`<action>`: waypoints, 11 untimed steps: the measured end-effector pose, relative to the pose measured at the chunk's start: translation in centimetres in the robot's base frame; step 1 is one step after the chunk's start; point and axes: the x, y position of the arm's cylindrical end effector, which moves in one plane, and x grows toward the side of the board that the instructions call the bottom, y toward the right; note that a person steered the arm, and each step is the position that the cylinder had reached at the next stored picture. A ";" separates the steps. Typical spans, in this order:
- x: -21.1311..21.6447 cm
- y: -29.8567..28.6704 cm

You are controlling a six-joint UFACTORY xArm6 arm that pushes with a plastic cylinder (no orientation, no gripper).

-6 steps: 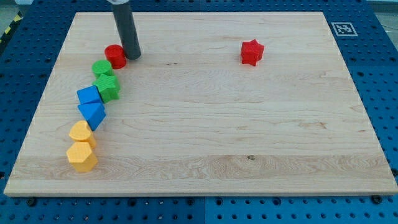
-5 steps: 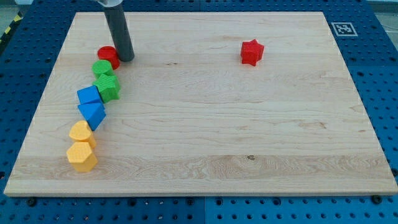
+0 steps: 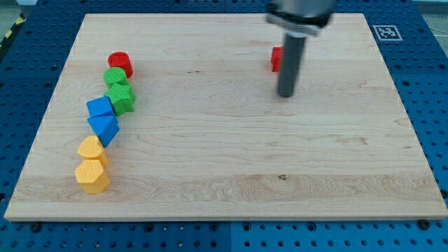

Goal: Drag the red star to the top of the red circle

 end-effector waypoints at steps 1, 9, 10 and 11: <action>-3.4 5.2; -9.4 -15.6; -10.8 -20.1; -10.8 -18.5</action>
